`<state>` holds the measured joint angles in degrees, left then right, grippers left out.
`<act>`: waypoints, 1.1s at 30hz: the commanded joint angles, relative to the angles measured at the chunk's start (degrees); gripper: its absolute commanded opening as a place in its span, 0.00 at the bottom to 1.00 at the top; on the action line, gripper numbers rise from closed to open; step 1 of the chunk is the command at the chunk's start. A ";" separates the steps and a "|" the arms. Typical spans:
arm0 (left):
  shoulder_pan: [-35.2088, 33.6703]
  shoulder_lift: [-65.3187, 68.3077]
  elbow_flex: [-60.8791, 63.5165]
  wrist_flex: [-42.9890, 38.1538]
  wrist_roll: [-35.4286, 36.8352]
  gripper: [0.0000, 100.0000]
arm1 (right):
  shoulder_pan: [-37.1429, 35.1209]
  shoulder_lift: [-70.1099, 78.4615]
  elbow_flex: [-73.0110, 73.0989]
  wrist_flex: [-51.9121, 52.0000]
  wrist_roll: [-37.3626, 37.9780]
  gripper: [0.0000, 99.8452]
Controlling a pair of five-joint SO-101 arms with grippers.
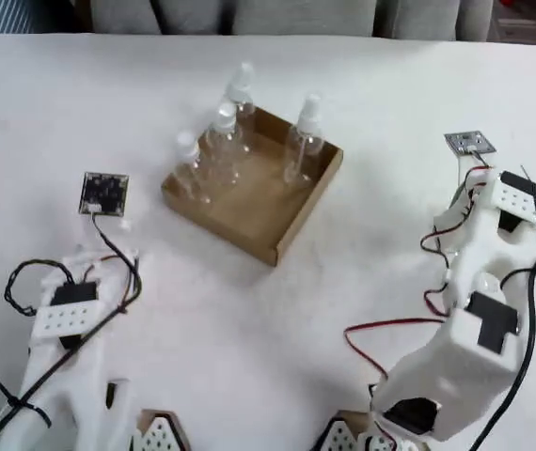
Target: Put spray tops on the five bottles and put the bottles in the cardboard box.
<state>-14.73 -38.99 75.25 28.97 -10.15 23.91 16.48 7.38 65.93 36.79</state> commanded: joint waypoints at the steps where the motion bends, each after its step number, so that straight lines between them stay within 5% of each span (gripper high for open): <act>1: -0.13 -0.40 -0.53 -1.49 -0.53 0.02 | -0.66 2.51 -4.92 -0.40 0.35 0.25; 14: -0.13 -0.40 -0.53 -1.49 -0.53 0.02 | -0.84 12.44 -19.87 9.54 0.00 0.24; 33: -0.13 -0.40 -0.53 -1.49 -0.53 0.02 | -1.71 10.68 -20.57 9.71 -2.73 0.24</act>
<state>-14.73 -38.99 75.25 28.97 -10.15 22.77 30.99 -10.73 75.25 34.59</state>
